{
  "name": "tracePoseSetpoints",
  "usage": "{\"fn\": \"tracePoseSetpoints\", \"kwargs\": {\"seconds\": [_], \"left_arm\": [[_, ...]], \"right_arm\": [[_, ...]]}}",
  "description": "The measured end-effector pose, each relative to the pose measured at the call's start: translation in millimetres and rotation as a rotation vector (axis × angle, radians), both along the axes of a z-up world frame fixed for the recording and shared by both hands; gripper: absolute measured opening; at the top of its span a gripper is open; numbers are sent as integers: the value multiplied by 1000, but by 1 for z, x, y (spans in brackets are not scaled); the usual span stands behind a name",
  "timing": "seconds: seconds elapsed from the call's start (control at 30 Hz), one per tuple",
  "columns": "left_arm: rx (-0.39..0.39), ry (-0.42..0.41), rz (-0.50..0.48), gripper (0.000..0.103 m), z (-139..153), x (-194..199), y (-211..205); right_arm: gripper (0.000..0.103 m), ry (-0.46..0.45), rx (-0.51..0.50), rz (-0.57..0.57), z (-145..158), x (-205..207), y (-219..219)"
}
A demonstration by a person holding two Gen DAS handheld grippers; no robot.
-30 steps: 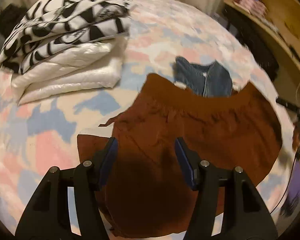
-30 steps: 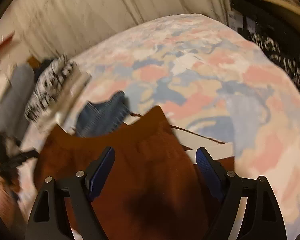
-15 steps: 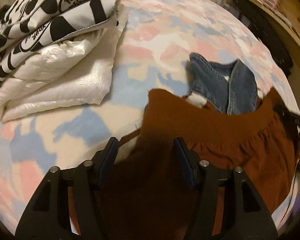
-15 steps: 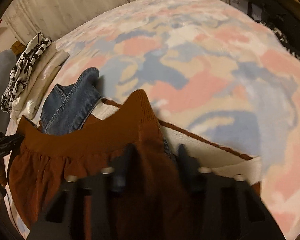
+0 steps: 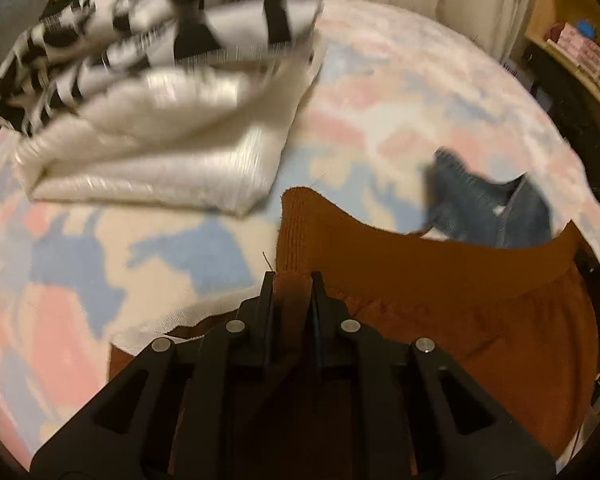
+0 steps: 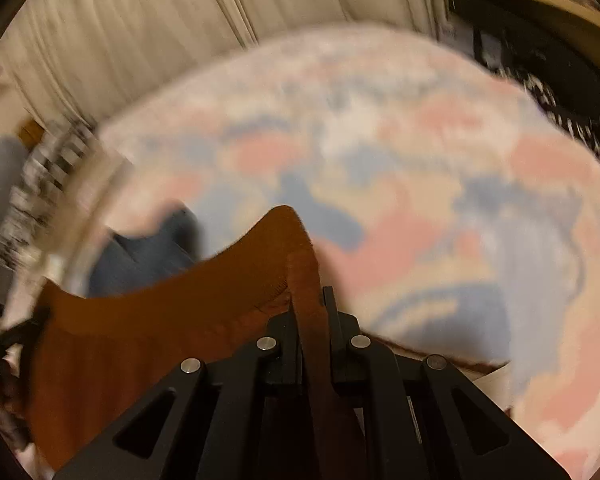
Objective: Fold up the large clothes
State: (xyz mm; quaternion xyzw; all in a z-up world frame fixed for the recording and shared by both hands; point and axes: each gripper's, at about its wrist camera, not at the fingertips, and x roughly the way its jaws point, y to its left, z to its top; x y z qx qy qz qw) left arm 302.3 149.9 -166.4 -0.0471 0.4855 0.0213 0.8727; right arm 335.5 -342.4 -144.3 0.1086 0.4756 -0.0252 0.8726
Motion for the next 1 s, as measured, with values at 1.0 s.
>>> {"fn": "tracePoseSetpoints", "kwargs": {"seconds": [1.0], "left_arm": [[54,-106,-129,19,-8,-110,-107]], "right_arm": [[42,-20,6,239,11,-83,186]]}}
